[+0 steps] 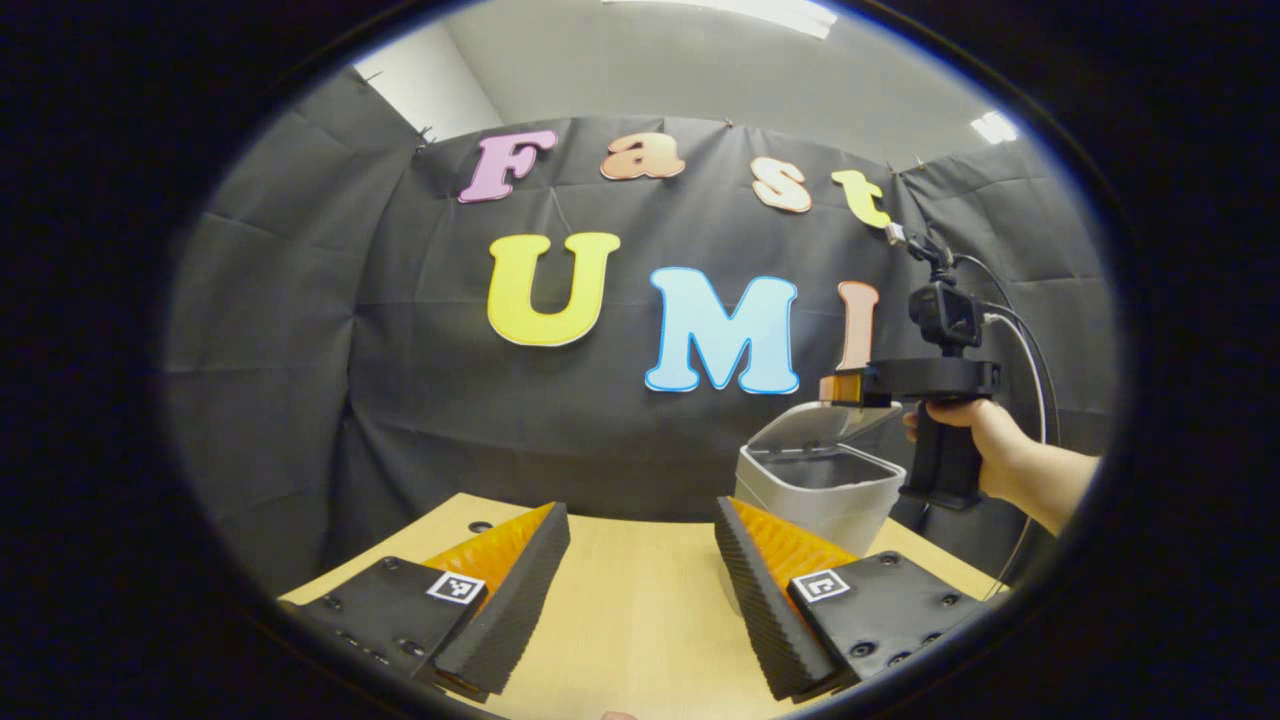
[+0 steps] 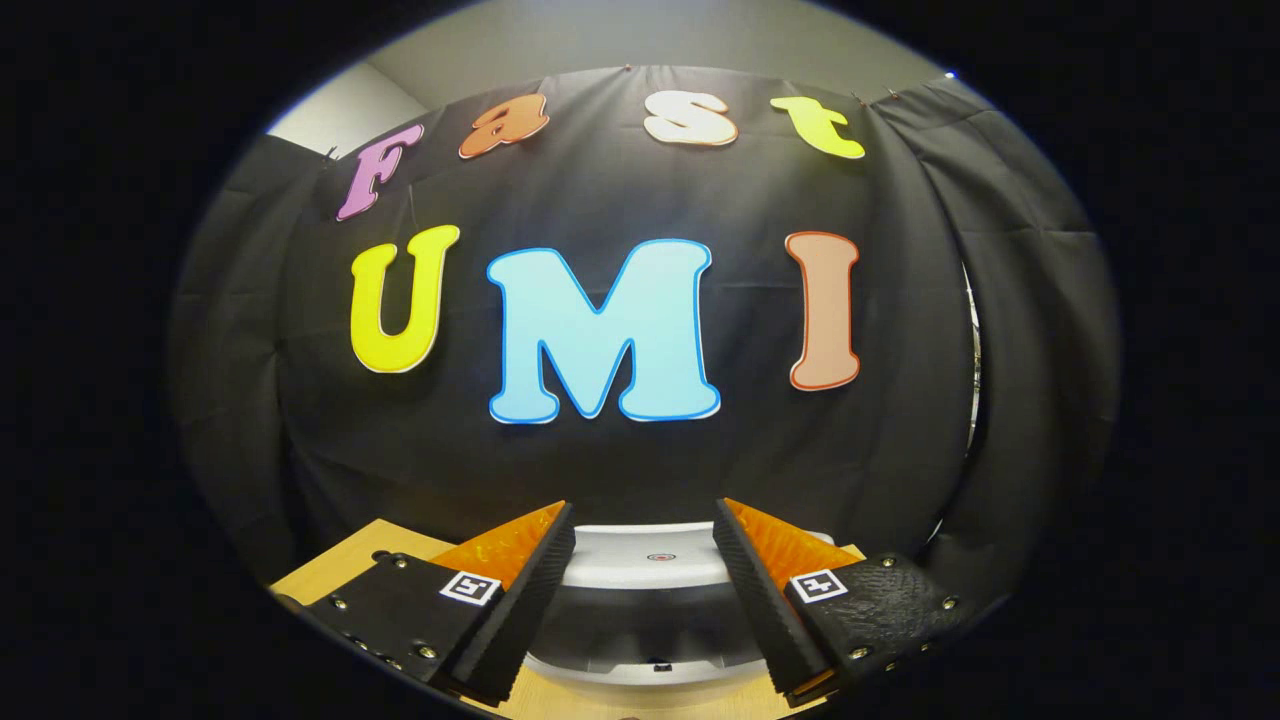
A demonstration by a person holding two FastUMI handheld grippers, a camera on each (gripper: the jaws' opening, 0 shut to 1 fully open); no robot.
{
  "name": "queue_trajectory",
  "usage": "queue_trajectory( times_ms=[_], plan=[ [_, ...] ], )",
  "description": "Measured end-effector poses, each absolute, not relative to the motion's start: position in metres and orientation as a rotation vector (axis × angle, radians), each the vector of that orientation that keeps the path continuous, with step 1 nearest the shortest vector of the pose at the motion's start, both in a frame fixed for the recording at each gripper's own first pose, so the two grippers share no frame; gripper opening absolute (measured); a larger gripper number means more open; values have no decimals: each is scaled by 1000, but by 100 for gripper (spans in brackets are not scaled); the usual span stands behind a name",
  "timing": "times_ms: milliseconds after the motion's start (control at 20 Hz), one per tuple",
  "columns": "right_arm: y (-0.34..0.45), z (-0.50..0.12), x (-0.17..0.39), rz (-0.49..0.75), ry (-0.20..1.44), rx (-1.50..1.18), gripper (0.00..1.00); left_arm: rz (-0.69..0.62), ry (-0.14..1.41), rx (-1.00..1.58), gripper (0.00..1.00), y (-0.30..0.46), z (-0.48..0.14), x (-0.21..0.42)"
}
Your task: Press the lid of the desktop garbage bin to open it, pick up the crumpled paper on the desktop and throw it into the bin, then pick up the pop can on the desktop and drop it into the bin, and finally close the garbage bin lid.
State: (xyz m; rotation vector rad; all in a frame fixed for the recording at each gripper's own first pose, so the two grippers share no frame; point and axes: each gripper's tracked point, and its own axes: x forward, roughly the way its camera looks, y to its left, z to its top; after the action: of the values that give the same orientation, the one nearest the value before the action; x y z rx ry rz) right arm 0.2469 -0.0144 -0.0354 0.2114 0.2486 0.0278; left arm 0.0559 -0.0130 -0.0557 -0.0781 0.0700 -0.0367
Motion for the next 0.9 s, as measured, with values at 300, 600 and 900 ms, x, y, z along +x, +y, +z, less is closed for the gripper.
queue_trajectory(
  times_ms=[300, 600, 900],
  plan=[
    [-13, -73, 246, 17, 272, 199, 90, -30, 81, -74, 94, -15, -62, 55],
    [-8, -106, 246, -3, 252, 203, 96, -23, 78, -57, 96, -10, -62, 60],
    [-6, -114, 245, 0, 206, 183, 96, -15, 84, -58, 96, -4, -68, 66]
  ],
)
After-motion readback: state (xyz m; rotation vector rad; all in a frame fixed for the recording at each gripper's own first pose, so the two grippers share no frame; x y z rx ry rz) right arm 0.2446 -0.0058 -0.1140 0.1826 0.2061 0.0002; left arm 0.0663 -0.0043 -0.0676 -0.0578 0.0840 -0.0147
